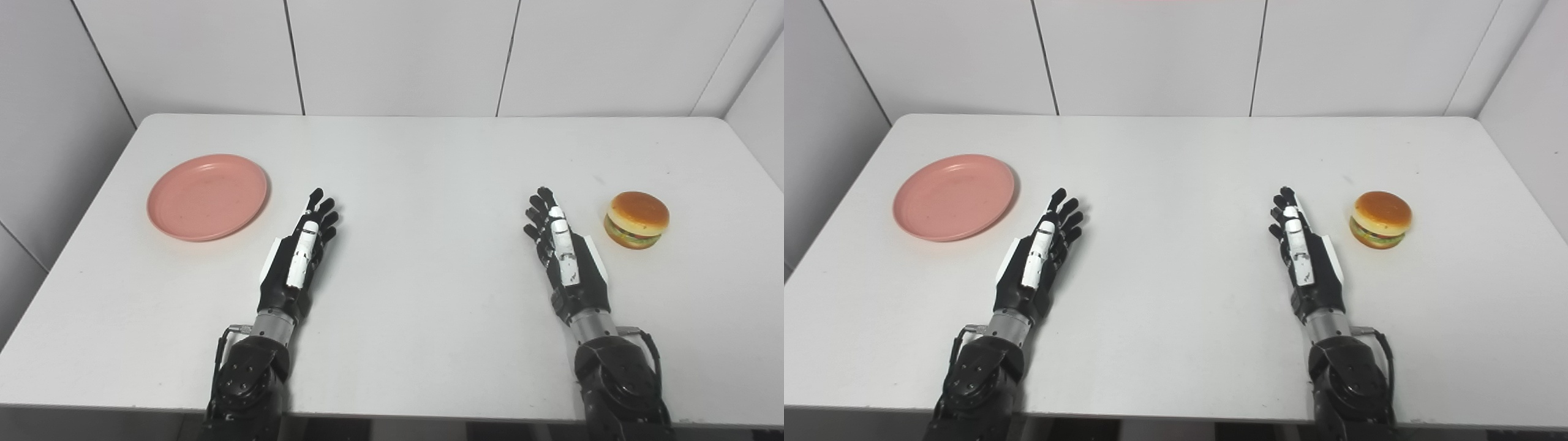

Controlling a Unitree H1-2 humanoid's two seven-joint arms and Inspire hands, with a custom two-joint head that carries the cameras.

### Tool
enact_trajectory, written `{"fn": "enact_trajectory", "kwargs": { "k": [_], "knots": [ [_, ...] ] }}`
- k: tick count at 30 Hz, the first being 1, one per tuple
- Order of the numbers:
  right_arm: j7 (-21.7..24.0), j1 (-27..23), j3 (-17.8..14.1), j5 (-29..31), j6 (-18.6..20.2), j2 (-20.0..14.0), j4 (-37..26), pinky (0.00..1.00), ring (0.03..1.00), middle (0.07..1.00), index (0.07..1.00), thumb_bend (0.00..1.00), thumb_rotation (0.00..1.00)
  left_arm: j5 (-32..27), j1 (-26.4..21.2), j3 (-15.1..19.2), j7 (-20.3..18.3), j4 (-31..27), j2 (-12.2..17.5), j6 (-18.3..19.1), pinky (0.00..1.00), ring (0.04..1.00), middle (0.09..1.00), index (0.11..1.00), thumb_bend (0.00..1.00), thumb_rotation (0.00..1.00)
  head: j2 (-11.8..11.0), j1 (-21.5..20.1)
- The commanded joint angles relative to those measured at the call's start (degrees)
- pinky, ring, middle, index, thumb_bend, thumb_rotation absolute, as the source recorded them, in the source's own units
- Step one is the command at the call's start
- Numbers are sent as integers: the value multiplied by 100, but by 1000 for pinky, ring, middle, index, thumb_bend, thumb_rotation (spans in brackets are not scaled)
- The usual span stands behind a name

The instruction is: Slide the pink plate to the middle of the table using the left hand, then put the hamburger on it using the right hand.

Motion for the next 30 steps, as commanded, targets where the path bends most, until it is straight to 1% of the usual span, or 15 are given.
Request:
{"fn": "enact_trajectory", "kwargs": {
  "k": [1, 8, 12, 20, 24, 28, 29, 30],
  "knots": [
    [-14, -15, -11, 44, -91, 22, 9, 966, 966, 963, 969, 328, 1000, 41, 76, -4, -10, 210, 26, 28, 967, 957, 968, 971, 364, 978, 7, 1],
    [-10, -13, -7, 40, -116, 26, 11, 970, 968, 967, 973, 330, 1000, 32, 73, -16, -39, 219, 43, 32, 969, 962, 973, 979, 350, 999, 6, 0],
    [33, -32, -16, 84, -197, 18, 74, 974, 971, 970, 975, 322, 1000, 55, 73, -24, -25, 239, 42, 1, 963, 958, 971, 975, 358, 1000, -2, 14],
    [-1, -17, -13, 58, -122, 10, 32, 966, 966, 964, 970, 334, 1000, 47, 83, -29, -13, 197, 30, 55, 962, 955, 968, 973, 360, 991, -2, 19],
    [33, -20, -20, 93, -224, 14, 77, 963, 966, 966, 970, 327, 1000, 37, 83, -27, -13, 193, 23, 68, 964, 958, 968, 973, 359, 990, -12, 32],
    [12, -17, -4, 14, -274, -25, 121, 950, 960, 962, 967, 334, 1000, 40, 74, -37, -13, 252, 1, 23, 966, 959, 969, 973, 362, 978, -79, 177],
    [24, -13, -15, 22, -293, -41, 144, 947, 958, 960, 966, 335, 1000, 52, 64, -49, -9, 306, -16, -11, 966, 959, 969, 973, 363, 977, -184, 366],
    [36, -12, -25, 31, -310, -54, 167, 951, 960, 963, 968, 331, 1000, 61, 56, -60, -5, 350, -31, -39, 966, 959, 968, 972, 361, 973, -201, 403]
  ]
}}
